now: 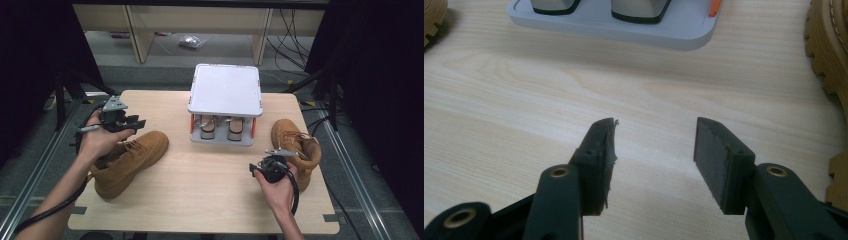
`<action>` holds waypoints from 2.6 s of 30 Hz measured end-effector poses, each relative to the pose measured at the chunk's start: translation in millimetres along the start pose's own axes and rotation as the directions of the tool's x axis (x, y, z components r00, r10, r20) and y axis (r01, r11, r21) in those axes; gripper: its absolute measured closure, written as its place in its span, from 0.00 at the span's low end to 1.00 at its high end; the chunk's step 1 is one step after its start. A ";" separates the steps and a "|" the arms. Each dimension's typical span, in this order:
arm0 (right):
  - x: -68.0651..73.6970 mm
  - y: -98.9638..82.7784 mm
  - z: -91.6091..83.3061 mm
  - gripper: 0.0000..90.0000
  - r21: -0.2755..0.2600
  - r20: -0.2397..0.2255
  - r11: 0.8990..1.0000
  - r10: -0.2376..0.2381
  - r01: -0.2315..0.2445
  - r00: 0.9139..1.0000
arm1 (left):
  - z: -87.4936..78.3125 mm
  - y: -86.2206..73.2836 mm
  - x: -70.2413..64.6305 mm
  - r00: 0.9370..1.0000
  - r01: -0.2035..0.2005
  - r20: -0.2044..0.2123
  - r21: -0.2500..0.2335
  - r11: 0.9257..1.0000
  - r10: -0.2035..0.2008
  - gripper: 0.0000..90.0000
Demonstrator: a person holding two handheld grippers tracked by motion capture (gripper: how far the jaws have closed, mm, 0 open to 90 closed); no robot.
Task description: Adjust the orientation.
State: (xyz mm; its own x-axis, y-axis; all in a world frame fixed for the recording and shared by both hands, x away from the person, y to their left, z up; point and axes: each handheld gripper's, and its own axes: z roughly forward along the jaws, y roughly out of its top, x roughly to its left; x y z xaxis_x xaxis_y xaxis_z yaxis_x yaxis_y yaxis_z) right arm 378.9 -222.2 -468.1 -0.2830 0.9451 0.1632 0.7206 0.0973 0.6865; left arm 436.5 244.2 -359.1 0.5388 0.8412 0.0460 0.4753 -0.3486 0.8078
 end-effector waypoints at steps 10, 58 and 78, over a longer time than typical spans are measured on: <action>0.2 -2.0 -0.2 0.57 0.003 -0.008 1.000 0.006 -0.006 1.000 | -21.4 -19.2 16.6 0.998 0.057 -0.037 -0.011 0.998 -0.057 0.69; 0.2 -10.1 4.1 0.55 -0.005 -0.016 1.000 0.030 -0.030 0.999 | -57.6 -82.2 38.6 0.984 0.169 -0.072 0.056 0.984 -0.165 0.63; -4.2 -16.4 8.2 0.55 0.003 -0.012 0.999 0.033 -0.033 0.999 | -35.4 -87.0 44.3 0.987 0.146 -0.094 0.216 0.965 -0.129 0.70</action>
State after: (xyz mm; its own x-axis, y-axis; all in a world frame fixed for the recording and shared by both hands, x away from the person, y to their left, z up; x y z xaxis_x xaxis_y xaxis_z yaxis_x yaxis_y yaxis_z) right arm 373.5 -225.2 -485.9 -0.2663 0.9442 0.1940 0.7314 0.0669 0.6787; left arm 394.4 326.5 -406.6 0.4054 0.9142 -0.0034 0.6880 -0.3026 0.6596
